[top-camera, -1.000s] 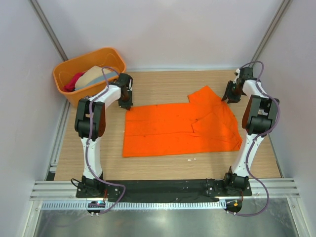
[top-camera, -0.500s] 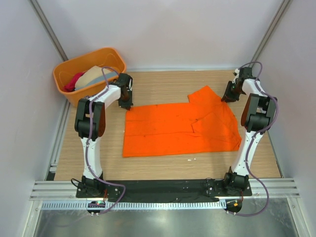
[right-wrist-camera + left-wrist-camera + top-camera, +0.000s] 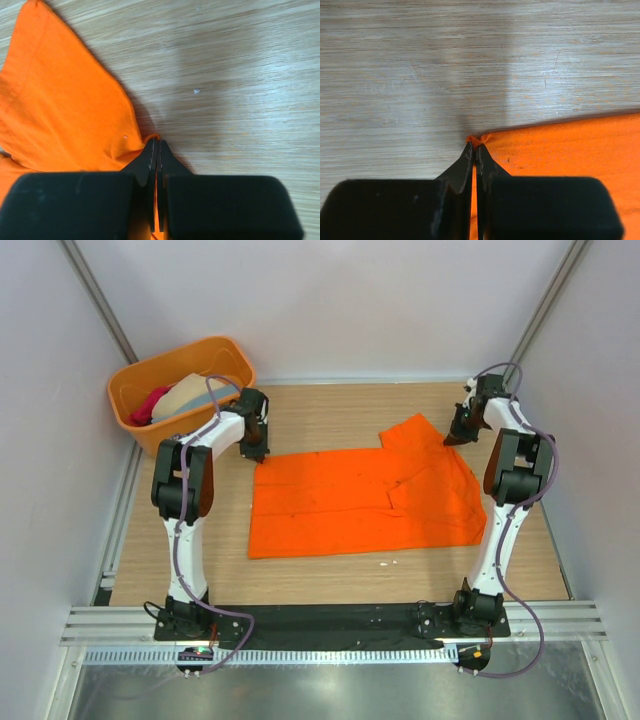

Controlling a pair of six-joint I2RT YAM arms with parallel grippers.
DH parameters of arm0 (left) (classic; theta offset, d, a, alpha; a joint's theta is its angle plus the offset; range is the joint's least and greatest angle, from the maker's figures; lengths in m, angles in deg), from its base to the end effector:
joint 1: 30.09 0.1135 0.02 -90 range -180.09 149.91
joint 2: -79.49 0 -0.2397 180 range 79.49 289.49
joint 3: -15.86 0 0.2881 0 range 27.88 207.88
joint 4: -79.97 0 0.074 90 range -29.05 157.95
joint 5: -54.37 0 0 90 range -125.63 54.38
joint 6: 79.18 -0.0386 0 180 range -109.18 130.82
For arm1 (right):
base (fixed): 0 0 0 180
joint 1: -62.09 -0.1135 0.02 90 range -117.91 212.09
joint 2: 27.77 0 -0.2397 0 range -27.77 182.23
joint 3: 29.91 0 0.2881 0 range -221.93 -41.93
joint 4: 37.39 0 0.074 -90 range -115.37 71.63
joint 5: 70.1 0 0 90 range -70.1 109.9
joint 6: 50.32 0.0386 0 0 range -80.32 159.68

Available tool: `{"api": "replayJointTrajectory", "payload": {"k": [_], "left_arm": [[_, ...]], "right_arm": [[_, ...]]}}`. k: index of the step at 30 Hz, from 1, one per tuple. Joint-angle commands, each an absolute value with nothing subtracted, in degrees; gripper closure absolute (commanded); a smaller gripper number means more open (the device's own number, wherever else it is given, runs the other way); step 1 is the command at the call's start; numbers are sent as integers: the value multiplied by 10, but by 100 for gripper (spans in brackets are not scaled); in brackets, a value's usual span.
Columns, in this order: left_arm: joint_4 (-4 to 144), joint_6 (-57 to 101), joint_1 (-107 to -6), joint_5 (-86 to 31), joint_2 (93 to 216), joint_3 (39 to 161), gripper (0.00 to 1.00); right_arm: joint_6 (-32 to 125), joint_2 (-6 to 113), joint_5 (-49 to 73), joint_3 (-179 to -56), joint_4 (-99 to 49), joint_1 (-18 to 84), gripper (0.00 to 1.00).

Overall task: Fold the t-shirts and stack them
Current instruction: Fold the tshirt

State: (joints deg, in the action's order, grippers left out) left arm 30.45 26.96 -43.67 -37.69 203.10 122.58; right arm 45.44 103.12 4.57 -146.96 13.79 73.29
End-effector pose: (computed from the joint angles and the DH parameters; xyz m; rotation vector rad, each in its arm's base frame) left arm 0.4605 -0.1098 0.1263 -0.0713 2.7320 -0.0989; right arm 0.4960 -0.0878 0.1250 0.3157 2.6583 0.3316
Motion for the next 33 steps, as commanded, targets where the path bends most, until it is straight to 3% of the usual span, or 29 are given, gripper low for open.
{"api": "replayJointTrajectory", "payload": {"k": [1, 6, 10, 11, 12, 17, 24, 33], "left_arm": [[309, 284, -416, -386, 2042, 1245, 100], [307, 284, -416, -388, 2044, 1243, 100], [307, 285, -415, -388, 2046, 1244, 100], [308, 285, -415, -387, 2048, 1246, 100], [307, 285, -415, -387, 2049, 1245, 100], [308, 287, -415, -382, 2052, 1246, 100], [307, 288, -415, -379, 2055, 1247, 100], [306, 288, -415, -376, 2060, 1252, 100]], "right_arm": [[453, 1018, 100, -1494, 141, 731, 99], [466, 992, 157, -1497, 130, 737, 99], [452, 1004, 102, -1538, 144, 738, 97], [452, 1009, 95, -1547, 159, 738, 81], [452, 1011, 91, -1550, 159, 738, 76], [455, 1014, 56, -1538, 137, 738, 59], [445, 1045, 19, -1539, 148, 731, 53], [436, 1051, 18, -1520, 148, 722, 56]]}}
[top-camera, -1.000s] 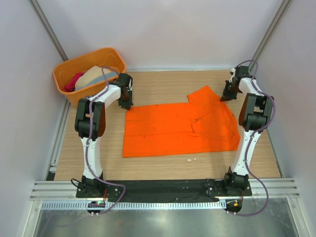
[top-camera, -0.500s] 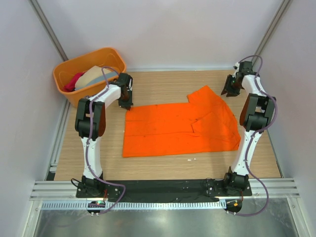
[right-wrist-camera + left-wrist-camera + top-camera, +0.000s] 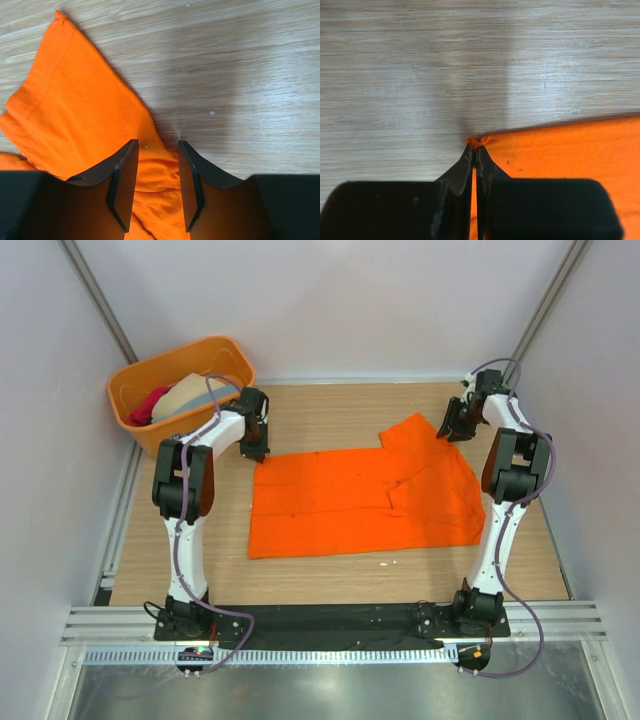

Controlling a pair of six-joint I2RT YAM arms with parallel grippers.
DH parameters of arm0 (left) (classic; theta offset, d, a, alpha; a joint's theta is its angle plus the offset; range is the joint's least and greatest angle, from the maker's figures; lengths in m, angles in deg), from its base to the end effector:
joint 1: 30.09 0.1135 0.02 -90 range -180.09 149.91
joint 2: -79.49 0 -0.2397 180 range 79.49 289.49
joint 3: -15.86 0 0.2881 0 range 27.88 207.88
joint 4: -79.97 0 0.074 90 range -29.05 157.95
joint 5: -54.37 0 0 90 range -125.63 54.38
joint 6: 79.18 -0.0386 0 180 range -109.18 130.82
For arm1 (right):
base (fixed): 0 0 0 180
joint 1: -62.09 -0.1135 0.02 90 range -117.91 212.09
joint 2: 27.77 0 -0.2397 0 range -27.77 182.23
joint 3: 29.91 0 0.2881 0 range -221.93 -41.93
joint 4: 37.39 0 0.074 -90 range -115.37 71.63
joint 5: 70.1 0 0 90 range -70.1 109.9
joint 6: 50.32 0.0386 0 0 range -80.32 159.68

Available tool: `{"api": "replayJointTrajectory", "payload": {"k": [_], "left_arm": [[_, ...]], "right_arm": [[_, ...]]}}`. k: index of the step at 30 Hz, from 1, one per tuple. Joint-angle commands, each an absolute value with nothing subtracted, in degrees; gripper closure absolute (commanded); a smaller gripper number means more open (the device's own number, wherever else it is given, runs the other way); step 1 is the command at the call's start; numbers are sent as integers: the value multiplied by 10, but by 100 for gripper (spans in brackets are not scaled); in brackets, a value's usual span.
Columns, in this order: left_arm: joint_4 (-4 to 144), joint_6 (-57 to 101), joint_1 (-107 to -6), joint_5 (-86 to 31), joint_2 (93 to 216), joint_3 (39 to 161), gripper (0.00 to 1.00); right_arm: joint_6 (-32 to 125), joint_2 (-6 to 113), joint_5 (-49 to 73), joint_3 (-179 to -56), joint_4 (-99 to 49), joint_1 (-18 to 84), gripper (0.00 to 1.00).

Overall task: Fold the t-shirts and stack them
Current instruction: Fold the tshirt

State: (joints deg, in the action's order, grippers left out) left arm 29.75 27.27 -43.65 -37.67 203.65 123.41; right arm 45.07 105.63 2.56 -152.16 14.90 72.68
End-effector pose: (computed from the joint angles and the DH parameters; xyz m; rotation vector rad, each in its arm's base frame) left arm 0.4620 -0.1100 0.1260 -0.0791 2.7391 -0.0983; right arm 0.5102 -0.0837 0.1328 0.2731 2.6297 0.3742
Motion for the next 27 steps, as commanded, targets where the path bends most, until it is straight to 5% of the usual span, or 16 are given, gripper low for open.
{"api": "replayJointTrajectory", "payload": {"k": [1, 6, 9, 27], "left_arm": [[306, 288, -415, -376, 2061, 1254, 100], [305, 290, -416, -377, 2064, 1253, 100], [304, 292, -415, -390, 2067, 1254, 100], [279, 286, -415, -412, 2033, 1262, 100]], "right_arm": [[435, 1051, 21, -1519, 150, 722, 57], [440, 1043, 41, -1508, 148, 721, 78], [449, 1043, 85, -1512, 148, 722, 99], [484, 984, 108, -1552, 171, 729, 99]]}}
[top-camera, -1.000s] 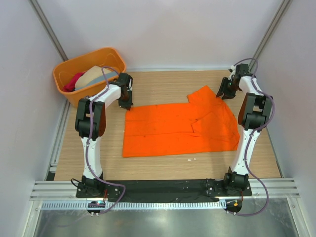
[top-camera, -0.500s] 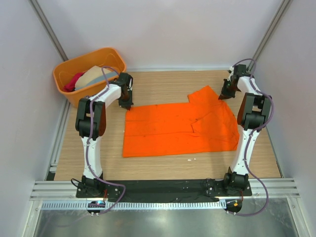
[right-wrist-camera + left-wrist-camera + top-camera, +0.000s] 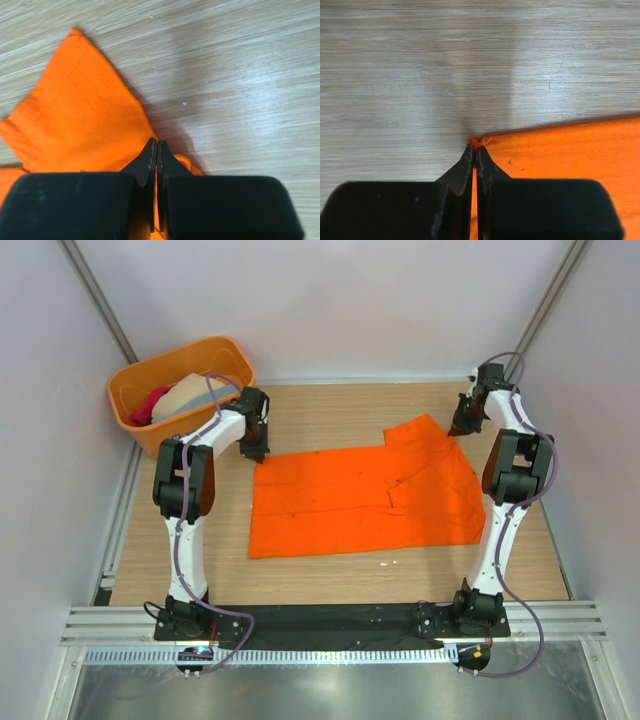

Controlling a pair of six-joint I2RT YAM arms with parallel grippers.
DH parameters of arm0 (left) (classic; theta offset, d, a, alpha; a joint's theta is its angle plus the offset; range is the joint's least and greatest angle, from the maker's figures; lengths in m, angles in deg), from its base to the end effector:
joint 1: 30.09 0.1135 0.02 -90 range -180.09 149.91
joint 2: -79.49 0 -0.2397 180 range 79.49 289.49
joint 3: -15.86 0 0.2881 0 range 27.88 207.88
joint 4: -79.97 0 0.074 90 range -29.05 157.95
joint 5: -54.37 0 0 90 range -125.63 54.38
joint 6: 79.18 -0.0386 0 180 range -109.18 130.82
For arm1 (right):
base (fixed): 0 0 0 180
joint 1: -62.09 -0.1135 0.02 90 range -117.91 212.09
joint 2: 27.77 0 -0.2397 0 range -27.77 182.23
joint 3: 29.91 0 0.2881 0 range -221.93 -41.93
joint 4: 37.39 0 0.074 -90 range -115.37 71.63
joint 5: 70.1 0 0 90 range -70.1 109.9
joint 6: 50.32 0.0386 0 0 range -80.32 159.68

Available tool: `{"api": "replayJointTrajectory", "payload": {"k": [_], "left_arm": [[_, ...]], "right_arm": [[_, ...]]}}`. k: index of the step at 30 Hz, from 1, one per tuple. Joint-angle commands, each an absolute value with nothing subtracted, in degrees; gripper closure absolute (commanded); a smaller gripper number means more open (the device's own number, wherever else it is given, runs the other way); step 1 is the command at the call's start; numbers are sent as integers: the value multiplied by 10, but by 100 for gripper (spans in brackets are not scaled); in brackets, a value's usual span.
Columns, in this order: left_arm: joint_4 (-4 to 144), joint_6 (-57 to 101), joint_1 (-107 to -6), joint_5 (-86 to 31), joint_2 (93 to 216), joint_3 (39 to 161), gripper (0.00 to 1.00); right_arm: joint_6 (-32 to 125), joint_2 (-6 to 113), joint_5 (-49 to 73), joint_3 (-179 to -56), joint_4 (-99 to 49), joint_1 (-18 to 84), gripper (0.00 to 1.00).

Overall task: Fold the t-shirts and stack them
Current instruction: Fold the tshirt

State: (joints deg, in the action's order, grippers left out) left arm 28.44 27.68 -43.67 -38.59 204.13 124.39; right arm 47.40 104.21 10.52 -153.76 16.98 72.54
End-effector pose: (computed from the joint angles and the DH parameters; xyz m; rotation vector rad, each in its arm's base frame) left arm 0.4630 -0.1098 0.1267 -0.0928 2.7492 -0.0741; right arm 0.5098 -0.0876 0.1515 0.3661 2.6264 0.2020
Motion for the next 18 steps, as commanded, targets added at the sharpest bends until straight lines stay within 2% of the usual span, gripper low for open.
{"api": "replayJointTrajectory", "payload": {"k": [1, 18], "left_arm": [[278, 287, -414, -412, 2030, 1259, 100], [246, 323, -436, -412, 1931, 1189, 100]], "right_arm": [[486, 979, 105, -1550, 180, 729, 99], [512, 873, 159, -1435, 242, 732, 99]]}}
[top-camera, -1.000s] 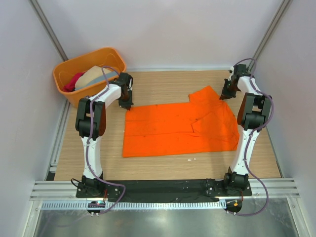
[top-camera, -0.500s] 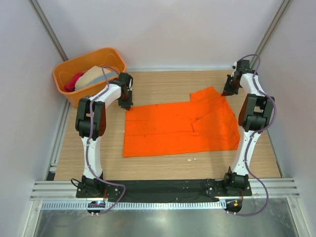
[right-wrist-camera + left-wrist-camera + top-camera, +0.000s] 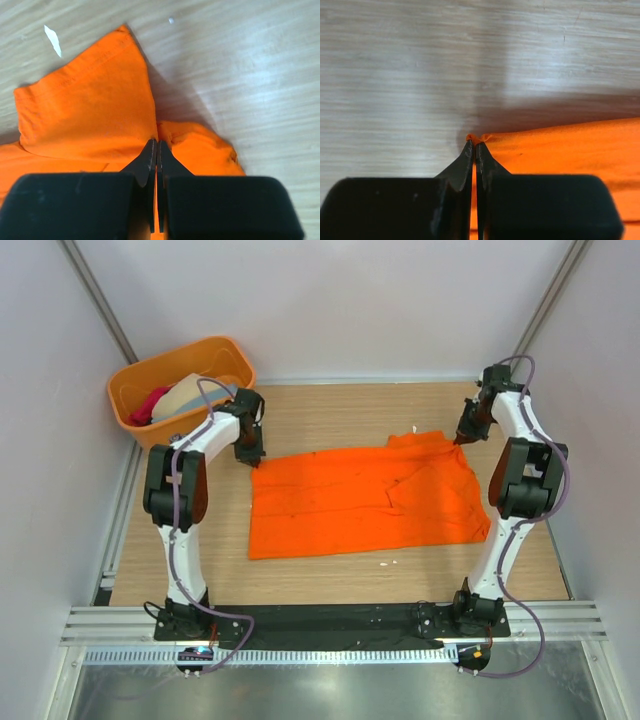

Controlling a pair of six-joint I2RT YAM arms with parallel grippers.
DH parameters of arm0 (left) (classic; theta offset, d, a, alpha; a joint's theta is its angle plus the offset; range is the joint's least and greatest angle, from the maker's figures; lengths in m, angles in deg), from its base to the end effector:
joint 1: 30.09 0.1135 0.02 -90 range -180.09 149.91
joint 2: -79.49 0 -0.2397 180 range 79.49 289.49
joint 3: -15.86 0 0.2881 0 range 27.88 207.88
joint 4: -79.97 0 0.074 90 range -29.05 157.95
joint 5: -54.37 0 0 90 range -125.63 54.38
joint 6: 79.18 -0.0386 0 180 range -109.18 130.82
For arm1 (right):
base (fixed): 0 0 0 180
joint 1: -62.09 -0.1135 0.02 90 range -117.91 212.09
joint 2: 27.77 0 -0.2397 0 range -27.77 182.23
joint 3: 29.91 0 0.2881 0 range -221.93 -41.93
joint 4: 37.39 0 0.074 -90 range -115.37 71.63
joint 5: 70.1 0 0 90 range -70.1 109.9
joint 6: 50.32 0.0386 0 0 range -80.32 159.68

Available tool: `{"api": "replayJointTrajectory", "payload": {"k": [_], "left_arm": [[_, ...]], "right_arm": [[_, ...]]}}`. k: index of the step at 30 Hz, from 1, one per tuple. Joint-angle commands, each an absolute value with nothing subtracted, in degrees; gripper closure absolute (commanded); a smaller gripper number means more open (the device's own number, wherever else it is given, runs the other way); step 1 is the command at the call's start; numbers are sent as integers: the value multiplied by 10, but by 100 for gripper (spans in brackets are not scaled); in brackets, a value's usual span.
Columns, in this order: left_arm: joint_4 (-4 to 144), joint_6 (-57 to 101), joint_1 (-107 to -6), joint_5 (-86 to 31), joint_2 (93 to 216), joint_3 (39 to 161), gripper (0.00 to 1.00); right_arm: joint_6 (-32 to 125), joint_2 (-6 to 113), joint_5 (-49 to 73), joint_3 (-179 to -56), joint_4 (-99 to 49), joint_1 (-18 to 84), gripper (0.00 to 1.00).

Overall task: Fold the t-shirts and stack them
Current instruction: Fold the tshirt

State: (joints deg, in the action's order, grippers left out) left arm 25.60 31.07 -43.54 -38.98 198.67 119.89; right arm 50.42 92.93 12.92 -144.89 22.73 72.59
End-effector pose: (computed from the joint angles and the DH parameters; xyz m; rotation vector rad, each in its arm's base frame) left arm 0.4424 -0.1035 0.1421 -0.1797 2.7762 -0.0678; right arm 0.4679 -0.0820 0.1884 0.4656 2.6756 0.1668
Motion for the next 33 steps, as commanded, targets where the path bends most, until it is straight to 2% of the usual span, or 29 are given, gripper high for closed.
{"api": "replayJointTrajectory", "payload": {"k": [1, 14, 26, 33], "left_arm": [[246, 325, -438, -416, 1926, 1183, 100], [238, 339, -460, -418, 1827, 1094, 100], [229, 348, -485, -455, 1792, 1032, 100], [225, 346, -486, -460, 1792, 1016, 100]], "right_arm": [[519, 867, 159, -1428, 244, 733, 99], [542, 780, 189, -1321, 275, 742, 99], [551, 699, 193, -1181, 261, 755, 99], [551, 681, 194, -1141, 238, 761, 99]]}}
